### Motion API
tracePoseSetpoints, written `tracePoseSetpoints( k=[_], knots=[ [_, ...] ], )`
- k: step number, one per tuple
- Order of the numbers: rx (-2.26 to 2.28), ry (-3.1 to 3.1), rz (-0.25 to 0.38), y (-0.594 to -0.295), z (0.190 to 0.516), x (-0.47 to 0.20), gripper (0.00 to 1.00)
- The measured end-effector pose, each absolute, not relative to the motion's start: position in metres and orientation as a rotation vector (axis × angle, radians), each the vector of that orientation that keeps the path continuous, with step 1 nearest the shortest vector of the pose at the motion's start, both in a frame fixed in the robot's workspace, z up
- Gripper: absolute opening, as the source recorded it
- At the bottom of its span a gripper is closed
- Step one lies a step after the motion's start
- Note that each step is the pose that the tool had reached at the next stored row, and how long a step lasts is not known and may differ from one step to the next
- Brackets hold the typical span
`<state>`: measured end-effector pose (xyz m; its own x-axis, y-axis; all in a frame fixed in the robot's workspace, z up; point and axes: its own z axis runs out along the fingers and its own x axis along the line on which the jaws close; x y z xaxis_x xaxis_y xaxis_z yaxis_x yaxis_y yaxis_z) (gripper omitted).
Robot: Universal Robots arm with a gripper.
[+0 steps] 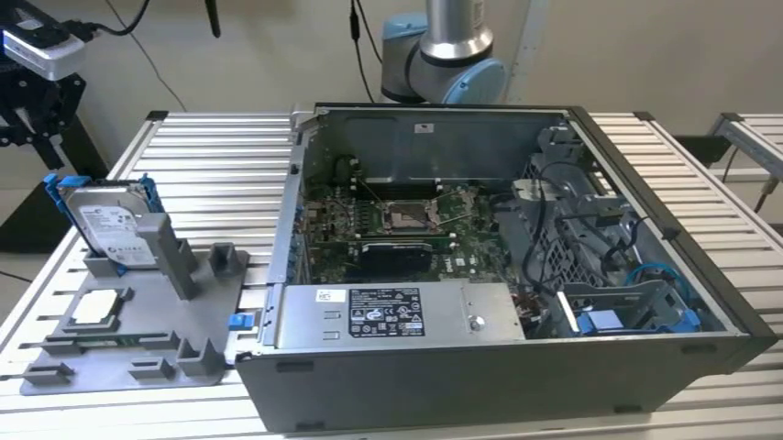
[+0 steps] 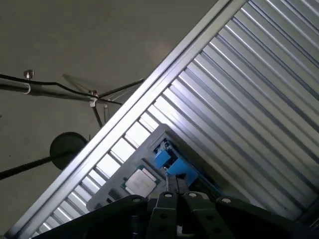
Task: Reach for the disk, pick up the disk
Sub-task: 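Pick up the disk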
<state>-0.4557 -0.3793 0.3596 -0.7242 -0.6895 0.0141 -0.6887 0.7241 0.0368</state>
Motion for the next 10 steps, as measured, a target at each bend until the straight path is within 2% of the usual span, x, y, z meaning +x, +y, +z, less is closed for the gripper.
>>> tracePoseSetpoints(
  k=[10],
  knots=[
    [1.413,-2.776,-0.039,-0.3793,0.3595,-0.4557,0.00]
  ],
)
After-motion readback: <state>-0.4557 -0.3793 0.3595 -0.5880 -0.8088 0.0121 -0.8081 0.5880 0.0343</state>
